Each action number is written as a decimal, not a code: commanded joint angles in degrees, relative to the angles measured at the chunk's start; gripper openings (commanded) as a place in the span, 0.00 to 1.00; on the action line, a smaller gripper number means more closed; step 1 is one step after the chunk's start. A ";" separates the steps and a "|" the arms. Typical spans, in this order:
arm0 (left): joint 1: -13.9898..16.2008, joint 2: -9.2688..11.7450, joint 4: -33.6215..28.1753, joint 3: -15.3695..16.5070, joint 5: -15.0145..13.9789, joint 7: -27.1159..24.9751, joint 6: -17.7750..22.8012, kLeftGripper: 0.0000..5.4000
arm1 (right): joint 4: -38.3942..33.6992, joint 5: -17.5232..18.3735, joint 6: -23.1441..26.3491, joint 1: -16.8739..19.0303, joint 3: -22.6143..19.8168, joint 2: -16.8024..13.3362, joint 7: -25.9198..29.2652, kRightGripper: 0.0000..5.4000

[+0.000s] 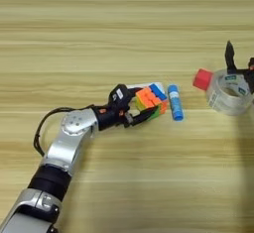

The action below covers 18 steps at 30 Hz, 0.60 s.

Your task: Move the objects on the table

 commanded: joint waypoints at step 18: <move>-7.85 -0.17 1.39 6.49 -3.69 3.58 4.77 0.60 | -4.24 -3.55 -1.23 3.04 6.75 0.70 5.70 1.00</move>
